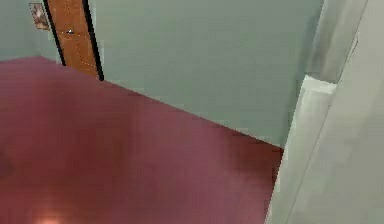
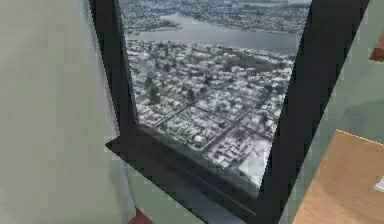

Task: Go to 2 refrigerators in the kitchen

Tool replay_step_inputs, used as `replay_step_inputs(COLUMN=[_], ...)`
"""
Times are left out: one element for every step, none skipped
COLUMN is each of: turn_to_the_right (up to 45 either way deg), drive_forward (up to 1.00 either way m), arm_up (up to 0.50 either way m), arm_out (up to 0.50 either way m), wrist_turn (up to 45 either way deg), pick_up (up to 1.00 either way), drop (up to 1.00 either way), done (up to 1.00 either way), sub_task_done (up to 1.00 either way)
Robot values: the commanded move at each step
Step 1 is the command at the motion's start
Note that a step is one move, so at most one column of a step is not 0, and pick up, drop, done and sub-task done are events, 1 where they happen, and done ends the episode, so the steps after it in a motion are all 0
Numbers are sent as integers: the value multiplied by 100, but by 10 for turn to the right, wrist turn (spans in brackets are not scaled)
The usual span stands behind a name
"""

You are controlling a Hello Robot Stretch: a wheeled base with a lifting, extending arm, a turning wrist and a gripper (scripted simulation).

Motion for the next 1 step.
replay_step_inputs(turn_to_the_right=[-450], drive_forward=[0], arm_up=[0], arm_out=[0], wrist_turn=[0], pick_up=[0], drop=[0], done=[0], sub_task_done=[0])
